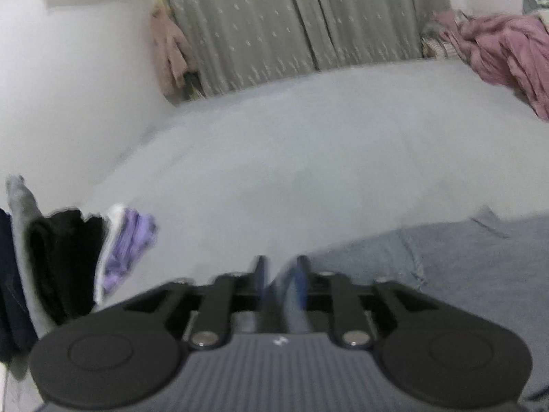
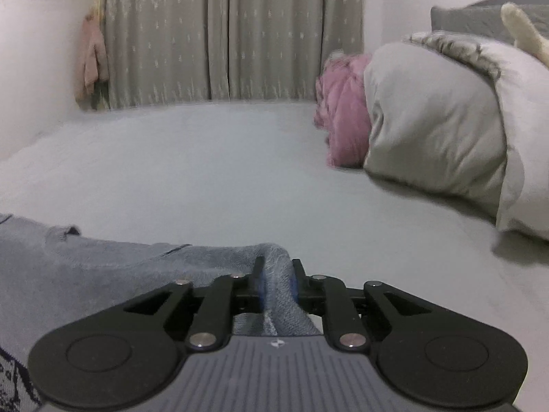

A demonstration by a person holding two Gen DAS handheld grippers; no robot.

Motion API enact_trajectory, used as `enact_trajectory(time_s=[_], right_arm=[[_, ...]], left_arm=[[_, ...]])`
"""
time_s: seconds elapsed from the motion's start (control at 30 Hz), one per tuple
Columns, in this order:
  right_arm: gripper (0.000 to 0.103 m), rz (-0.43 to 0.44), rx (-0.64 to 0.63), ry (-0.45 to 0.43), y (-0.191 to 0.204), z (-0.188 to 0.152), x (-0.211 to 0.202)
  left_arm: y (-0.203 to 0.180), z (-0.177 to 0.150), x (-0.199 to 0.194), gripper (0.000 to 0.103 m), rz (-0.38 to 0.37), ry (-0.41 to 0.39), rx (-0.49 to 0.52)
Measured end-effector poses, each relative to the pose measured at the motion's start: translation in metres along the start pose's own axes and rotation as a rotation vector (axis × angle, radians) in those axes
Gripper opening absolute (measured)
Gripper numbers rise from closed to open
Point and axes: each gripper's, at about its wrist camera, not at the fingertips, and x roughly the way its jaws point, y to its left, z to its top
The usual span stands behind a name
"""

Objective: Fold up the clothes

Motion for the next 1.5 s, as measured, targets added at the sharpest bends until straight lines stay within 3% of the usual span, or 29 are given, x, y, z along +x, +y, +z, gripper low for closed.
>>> enact_trajectory(time_s=[0.03,0.07,0.27,0.47,0.73,0.93,1.2,1.23,1.3,1.33,1.37,1.5], right_arm=[[0.04,0.0,0.001,0.008,-0.002,-0.003,-0.004],[0.046,0.0,0.001,0.015,-0.005,-0.005,-0.009],[0.055,0.022,0.038,0.065,-0.032,-0.028,-0.05],[0.056,0.038,0.049,0.113,-0.047,-0.068,-0.11],[0.056,0.042,0.117,0.168,-0.073,-0.132,-0.185],[0.056,0.044,0.154,0.201,-0.086,-0.179,-0.231],[0.054,0.037,0.179,0.195,-0.094,-0.222,-0.27],[0.05,0.035,0.183,0.192,-0.094,-0.225,-0.274],[0.035,0.043,0.187,0.192,-0.093,-0.229,-0.278],[0.016,0.054,0.187,0.195,-0.092,-0.23,-0.279],[0.003,0.065,0.187,0.198,-0.092,-0.232,-0.28],[0.003,0.09,0.15,0.161,-0.083,-0.228,-0.296]], left_arm=[[-0.003,-0.007,-0.005,0.084,-0.005,0.004,-0.006],[-0.003,-0.013,-0.01,0.091,-0.02,0.001,-0.01],[0.018,-0.057,-0.047,0.091,-0.15,0.092,-0.087],[0.06,-0.134,-0.111,0.091,-0.338,0.201,-0.29],[0.085,-0.221,-0.167,0.09,-0.576,0.306,-0.449],[0.084,-0.261,-0.202,0.088,-0.653,0.294,-0.448],[0.074,-0.283,-0.229,0.068,-0.732,0.302,-0.466],[0.071,-0.287,-0.234,0.061,-0.754,0.303,-0.473],[0.064,-0.293,-0.239,0.026,-0.789,0.318,-0.486],[0.059,-0.297,-0.239,0.006,-0.808,0.336,-0.492],[0.056,-0.301,-0.243,0.006,-0.794,0.339,-0.488],[0.067,-0.296,-0.268,0.005,-0.697,0.25,-0.426]])
